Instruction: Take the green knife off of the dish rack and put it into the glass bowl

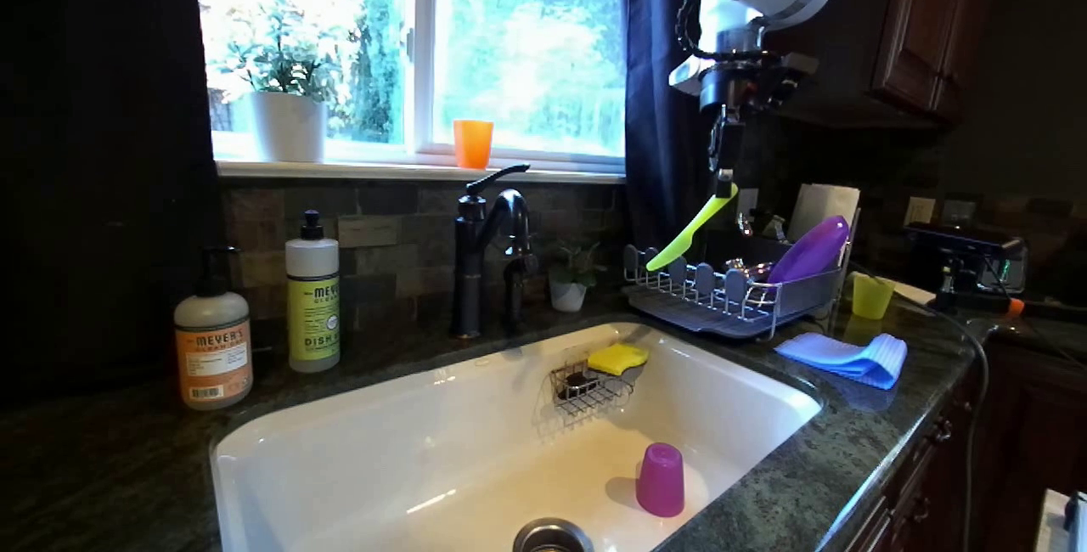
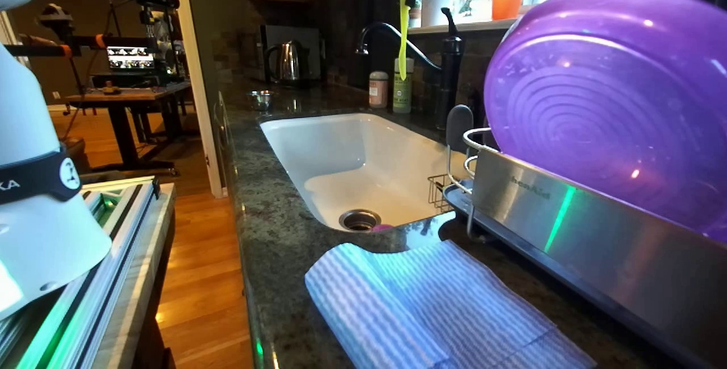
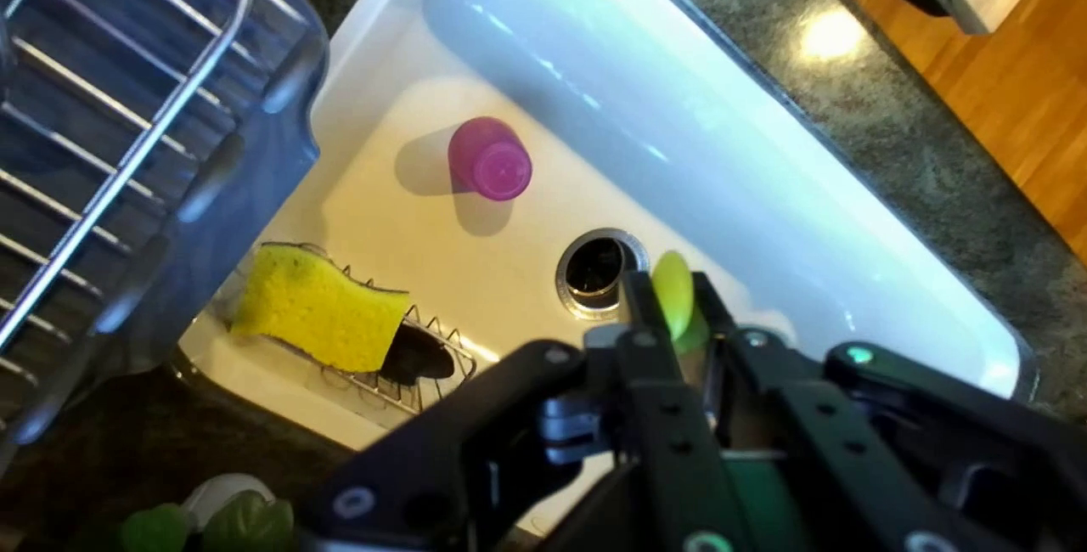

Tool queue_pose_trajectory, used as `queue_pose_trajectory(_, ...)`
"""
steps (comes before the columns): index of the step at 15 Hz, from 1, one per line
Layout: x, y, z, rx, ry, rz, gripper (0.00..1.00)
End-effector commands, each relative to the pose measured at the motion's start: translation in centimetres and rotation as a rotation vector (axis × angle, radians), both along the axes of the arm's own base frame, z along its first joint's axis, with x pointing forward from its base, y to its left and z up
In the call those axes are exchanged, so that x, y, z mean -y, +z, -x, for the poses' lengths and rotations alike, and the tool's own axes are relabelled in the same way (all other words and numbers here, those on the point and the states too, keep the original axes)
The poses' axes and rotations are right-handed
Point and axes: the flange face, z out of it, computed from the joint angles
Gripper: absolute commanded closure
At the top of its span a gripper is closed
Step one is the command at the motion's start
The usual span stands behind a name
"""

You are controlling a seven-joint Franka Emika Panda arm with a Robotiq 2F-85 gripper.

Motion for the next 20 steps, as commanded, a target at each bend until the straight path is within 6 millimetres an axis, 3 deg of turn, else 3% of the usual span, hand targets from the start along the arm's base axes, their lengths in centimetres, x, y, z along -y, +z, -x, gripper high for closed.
queue_pose_trajectory(1, -1.5, 1.5, -0.1, 0.150, 0.112, 0.001, 0.97)
queue_pose_trajectory(5, -6.0, 4.0, 0.6, 0.258, 0.295, -0.005, 0.97)
queue_pose_trajectory(8, -11.3, 5.7, 1.9, 0.313, 0.451, -0.004, 0.97)
queue_pose_trajectory(14, -25.6, 7.9, 7.2, 0.452, 0.745, 0.064, 0.97)
queue_pose_trajectory(17, -33.3, 5.6, 9.7, 0.571, 0.908, 0.060, 0.97)
queue_pose_trajectory(18, -30.9, 7.6, 8.2, 0.524, 0.840, 0.048, 0.97)
queue_pose_trajectory(19, -32.3, 7.0, 9.0, 0.532, 0.858, 0.045, 0.89)
queue_pose_trajectory(20, -32.6, 6.9, 9.1, 0.530, 0.859, 0.043, 0.89)
